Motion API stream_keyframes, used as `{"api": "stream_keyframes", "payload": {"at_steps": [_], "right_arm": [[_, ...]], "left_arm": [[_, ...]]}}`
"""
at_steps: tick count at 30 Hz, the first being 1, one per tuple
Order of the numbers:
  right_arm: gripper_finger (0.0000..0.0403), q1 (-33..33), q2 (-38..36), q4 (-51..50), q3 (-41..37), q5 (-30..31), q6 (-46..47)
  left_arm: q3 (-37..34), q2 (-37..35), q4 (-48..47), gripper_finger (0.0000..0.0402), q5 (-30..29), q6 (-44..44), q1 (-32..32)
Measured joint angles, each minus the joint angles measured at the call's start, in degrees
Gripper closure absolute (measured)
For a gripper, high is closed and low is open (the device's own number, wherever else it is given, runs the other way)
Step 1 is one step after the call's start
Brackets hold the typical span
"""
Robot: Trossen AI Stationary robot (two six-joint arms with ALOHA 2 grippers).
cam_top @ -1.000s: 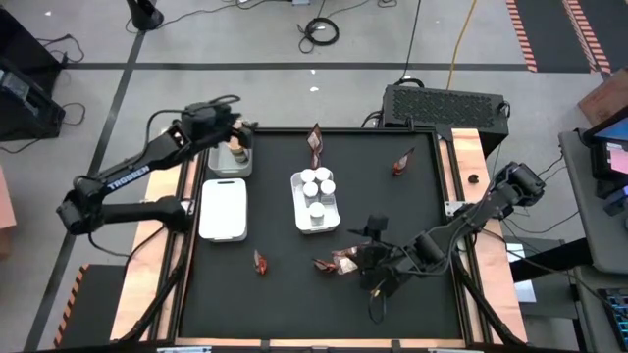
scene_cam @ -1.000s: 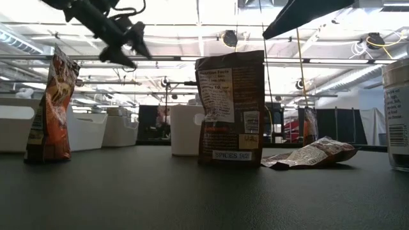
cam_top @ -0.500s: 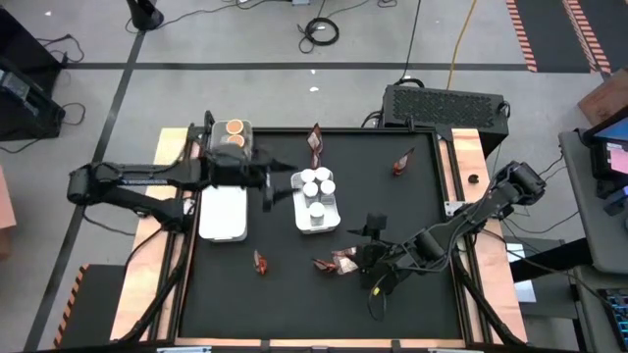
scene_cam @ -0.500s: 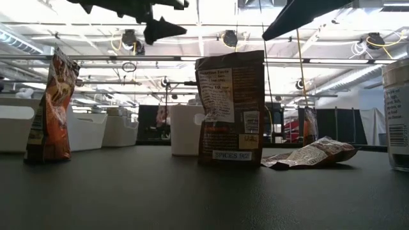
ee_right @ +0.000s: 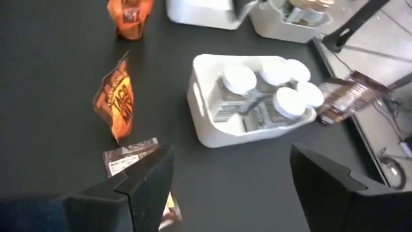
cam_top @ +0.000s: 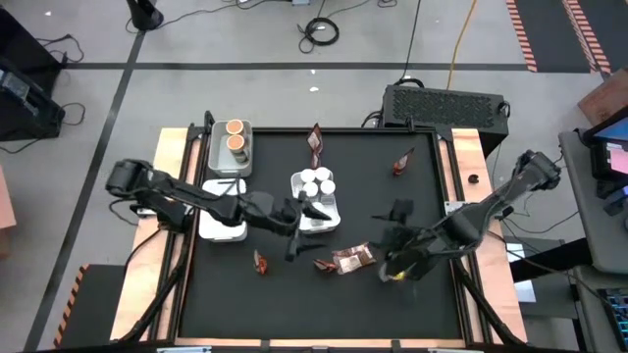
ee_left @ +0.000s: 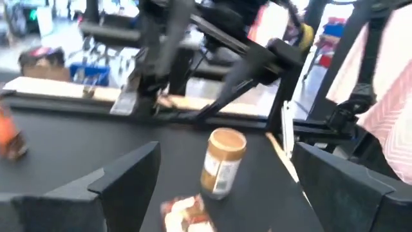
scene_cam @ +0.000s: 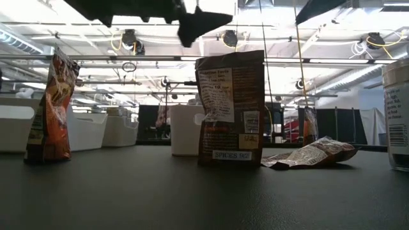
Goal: Sort spices by type
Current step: Put the gold seasoning bottle into the gray bin
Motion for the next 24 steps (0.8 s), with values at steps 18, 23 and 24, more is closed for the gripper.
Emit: {"api": "stream_keyframes", "payload": {"at_steps": [18,23,24], "right_arm": [[0.0138,0.9,-7.8,-12.0,0.0,6.2,11.1],[0.0138,0.9,-7.8,-12.2,0.0,5.2,11.2],[0.0138,0.9,-7.8,-12.2,0.0,5.2,11.2]], "left_arm": [[31.8,24.9,-15.5,0.0047,3.4,12.0,-5.0],[35.6,28.6,-15.3,0.0047,6.2,12.5,-4.8],[36.4,29.4,-15.0,0.0047,6.5,12.5,-4.8]]}}
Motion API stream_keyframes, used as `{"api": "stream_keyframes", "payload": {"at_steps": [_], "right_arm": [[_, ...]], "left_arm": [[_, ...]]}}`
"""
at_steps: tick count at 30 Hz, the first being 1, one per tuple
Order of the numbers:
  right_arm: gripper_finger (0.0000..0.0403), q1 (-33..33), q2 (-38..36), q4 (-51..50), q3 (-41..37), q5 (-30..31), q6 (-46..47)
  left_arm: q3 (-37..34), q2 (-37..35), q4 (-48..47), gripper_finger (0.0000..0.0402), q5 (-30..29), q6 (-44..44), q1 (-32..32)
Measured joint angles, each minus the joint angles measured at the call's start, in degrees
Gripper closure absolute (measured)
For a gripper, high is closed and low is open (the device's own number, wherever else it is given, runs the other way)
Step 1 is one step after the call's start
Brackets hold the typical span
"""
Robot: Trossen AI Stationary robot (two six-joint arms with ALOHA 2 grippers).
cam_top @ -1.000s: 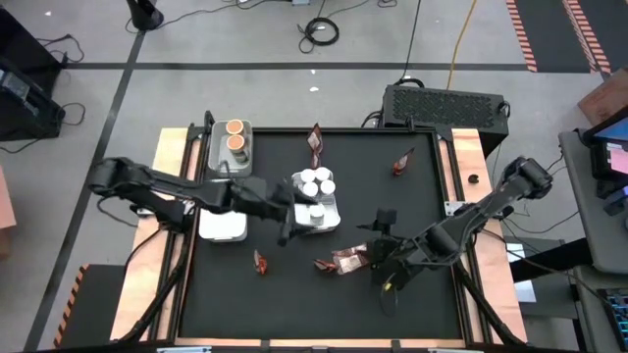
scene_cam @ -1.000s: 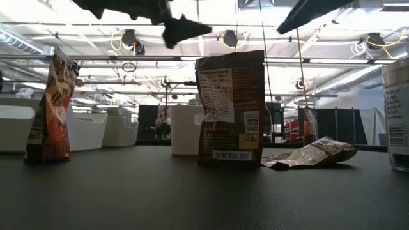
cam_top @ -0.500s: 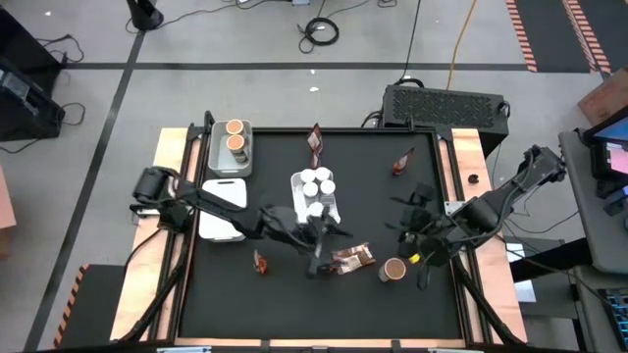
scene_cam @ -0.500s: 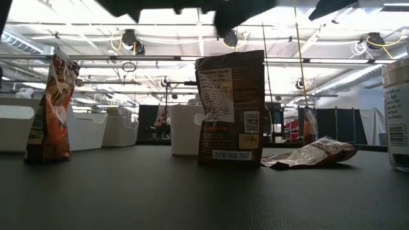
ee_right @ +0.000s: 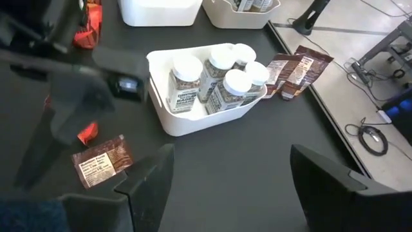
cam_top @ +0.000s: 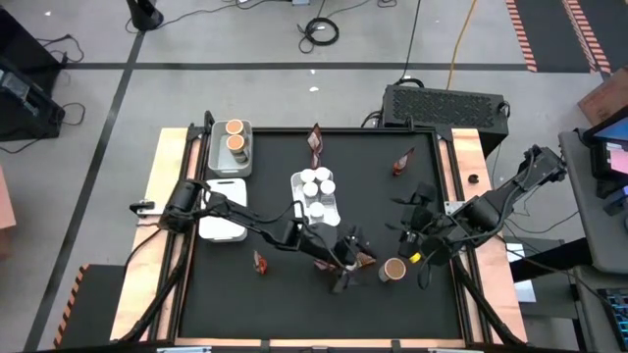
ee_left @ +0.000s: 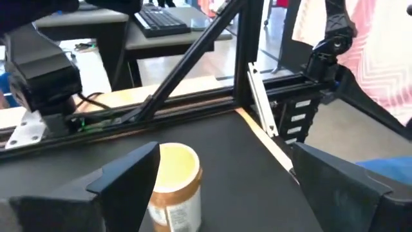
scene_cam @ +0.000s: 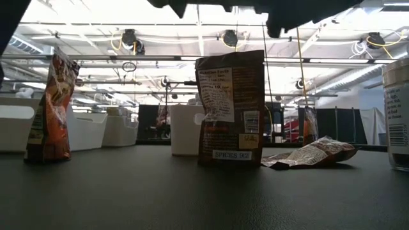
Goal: Sort spices by type
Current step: Put the gold seasoning bottle into the gray bin
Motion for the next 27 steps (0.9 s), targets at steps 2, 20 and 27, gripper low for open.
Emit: {"api": "stream_keyframes", "payload": {"at_steps": [2,20,27], "right_arm": [[0.0138,0.0,0.0,-0.1,0.0,0.0,-0.1],[0.0138,0.0,0.0,-1.3,-0.1,0.4,-0.2],[0.0138,0.0,0.0,-1.3,-0.1,0.2,0.4]], "left_arm": [[1.6,1.8,0.2,0.0047,0.4,0.0,0.3],[20.5,19.5,1.7,0.0047,-4.5,0.4,0.1],[23.2,22.5,1.0,0.0047,-5.3,0.4,0.1]]}}
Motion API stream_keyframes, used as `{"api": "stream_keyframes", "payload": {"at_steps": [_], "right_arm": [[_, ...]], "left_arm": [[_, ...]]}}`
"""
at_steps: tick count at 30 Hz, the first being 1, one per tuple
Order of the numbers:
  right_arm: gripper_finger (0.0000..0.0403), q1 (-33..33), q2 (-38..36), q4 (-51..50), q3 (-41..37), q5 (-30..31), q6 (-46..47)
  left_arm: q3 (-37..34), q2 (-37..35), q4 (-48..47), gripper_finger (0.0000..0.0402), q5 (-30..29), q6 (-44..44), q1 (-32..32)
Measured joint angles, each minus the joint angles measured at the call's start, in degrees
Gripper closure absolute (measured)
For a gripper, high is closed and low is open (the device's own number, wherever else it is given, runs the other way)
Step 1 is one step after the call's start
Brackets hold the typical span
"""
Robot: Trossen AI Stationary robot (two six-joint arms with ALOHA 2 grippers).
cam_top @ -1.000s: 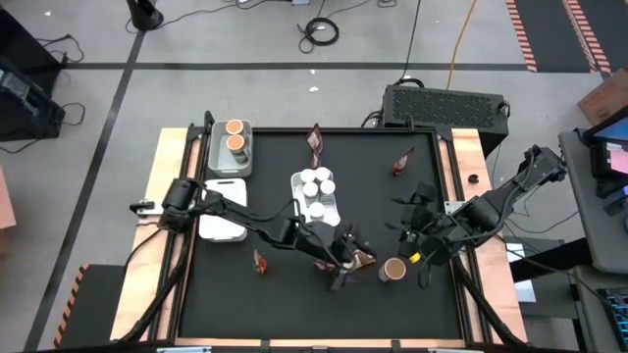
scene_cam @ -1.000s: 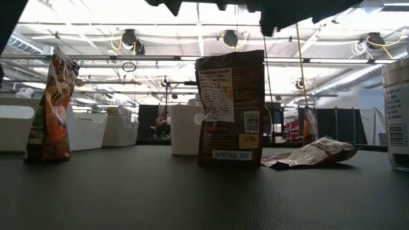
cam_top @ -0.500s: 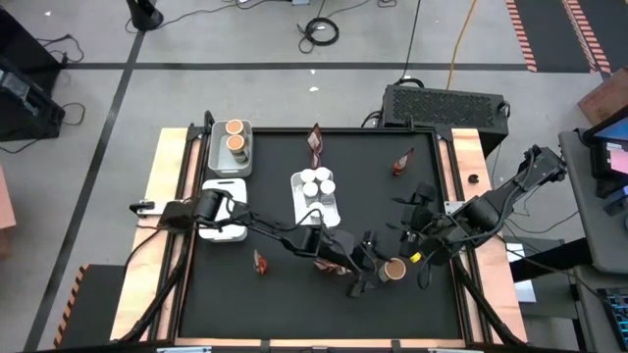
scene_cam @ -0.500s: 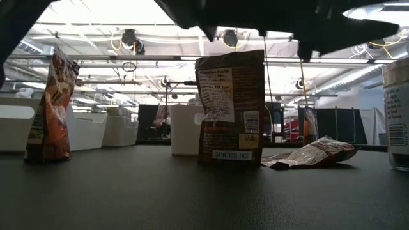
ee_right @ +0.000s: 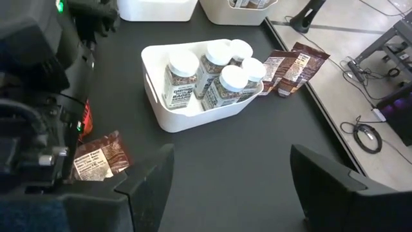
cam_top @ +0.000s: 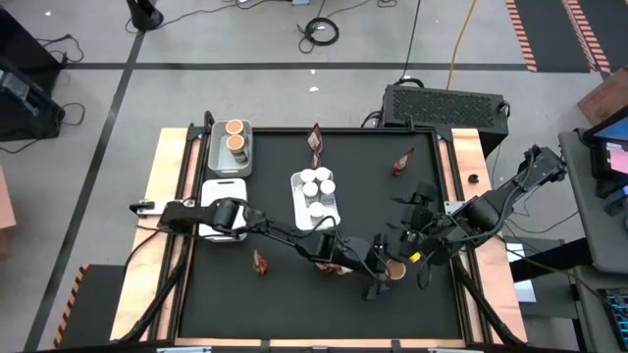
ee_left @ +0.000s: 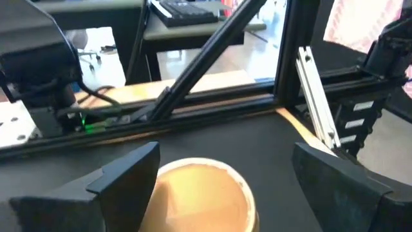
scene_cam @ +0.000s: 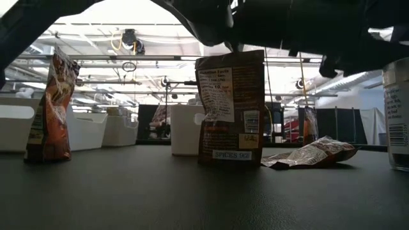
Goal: Sort spices by type
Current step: Put the gold seasoning bottle into the gray bin
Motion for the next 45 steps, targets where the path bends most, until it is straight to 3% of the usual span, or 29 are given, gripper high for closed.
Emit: {"api": "stream_keyframes", "payload": {"at_steps": [38,45], "right_arm": [[0.0138,-0.1,0.0,0.0,0.0,0.1,0.0],[0.0138,-0.1,0.0,0.2,0.0,0.1,0.0]], "left_arm": [[0.0,2.1,-1.6,0.0047,-0.9,0.0,1.0],[0.0,2.1,-1.6,0.0080,-1.2,0.0,1.0]]}}
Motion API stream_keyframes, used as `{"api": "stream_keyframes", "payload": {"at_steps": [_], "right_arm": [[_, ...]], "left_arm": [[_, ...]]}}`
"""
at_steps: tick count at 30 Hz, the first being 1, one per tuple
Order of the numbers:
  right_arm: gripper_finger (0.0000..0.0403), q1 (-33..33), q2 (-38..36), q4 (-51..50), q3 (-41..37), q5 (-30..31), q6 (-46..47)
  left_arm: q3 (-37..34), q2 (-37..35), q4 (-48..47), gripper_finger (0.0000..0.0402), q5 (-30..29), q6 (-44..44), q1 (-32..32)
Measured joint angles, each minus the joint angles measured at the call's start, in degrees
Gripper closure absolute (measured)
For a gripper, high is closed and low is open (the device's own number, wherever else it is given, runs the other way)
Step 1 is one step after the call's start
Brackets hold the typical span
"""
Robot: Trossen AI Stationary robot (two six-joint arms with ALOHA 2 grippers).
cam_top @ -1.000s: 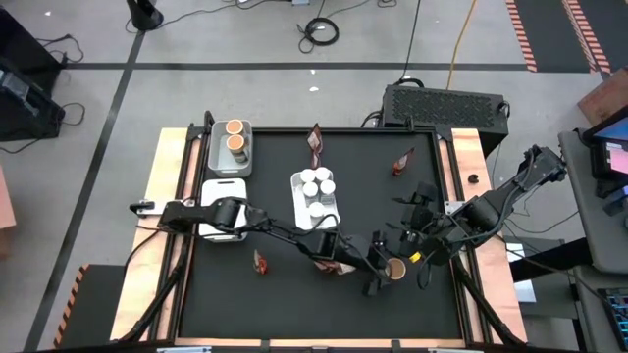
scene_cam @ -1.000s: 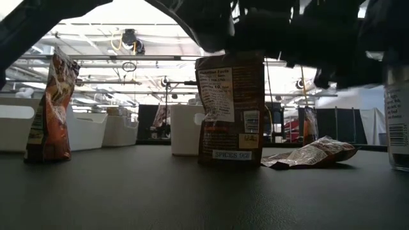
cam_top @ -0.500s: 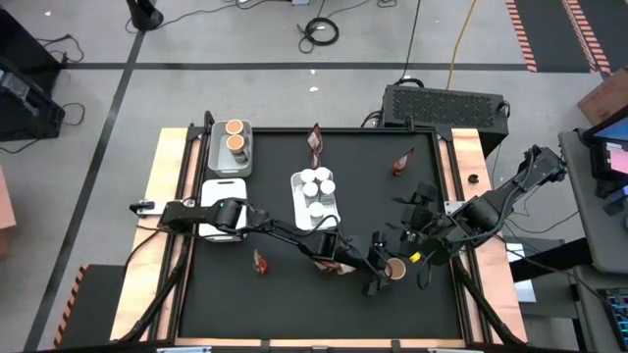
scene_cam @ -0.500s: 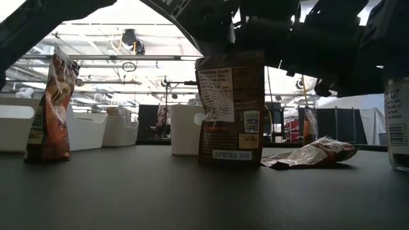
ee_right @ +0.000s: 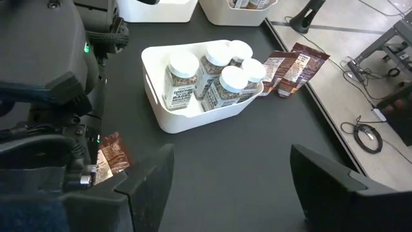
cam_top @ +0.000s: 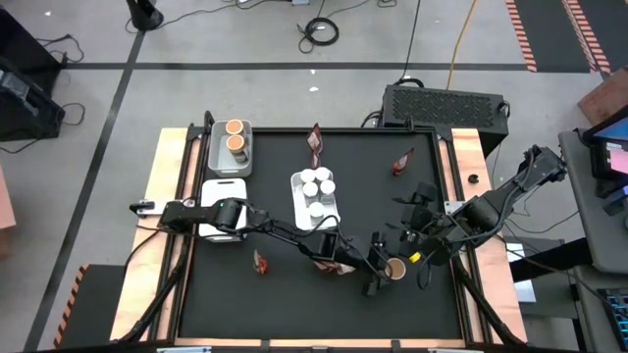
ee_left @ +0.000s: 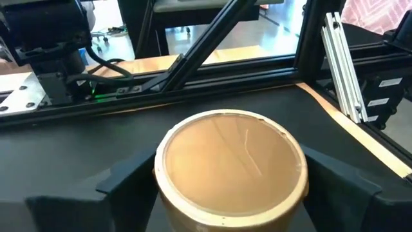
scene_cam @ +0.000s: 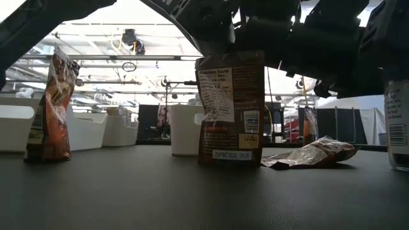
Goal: Sort spices by type
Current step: Put the gold seasoning bottle into the gray bin
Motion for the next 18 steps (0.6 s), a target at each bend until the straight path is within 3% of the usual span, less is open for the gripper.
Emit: {"api": "stream_keyframes", "payload": {"at_steps": [6,18], "right_arm": [[0.0138,0.0,0.0,0.0,0.0,0.0,0.4],[0.0138,0.0,0.0,-0.1,0.0,-0.2,0.6]], "left_arm": [[0.0,0.0,0.4,0.0118,-0.1,-0.1,0.0],[-0.1,-2.6,-1.3,0.0118,-0.2,0.1,-0.1]]}}
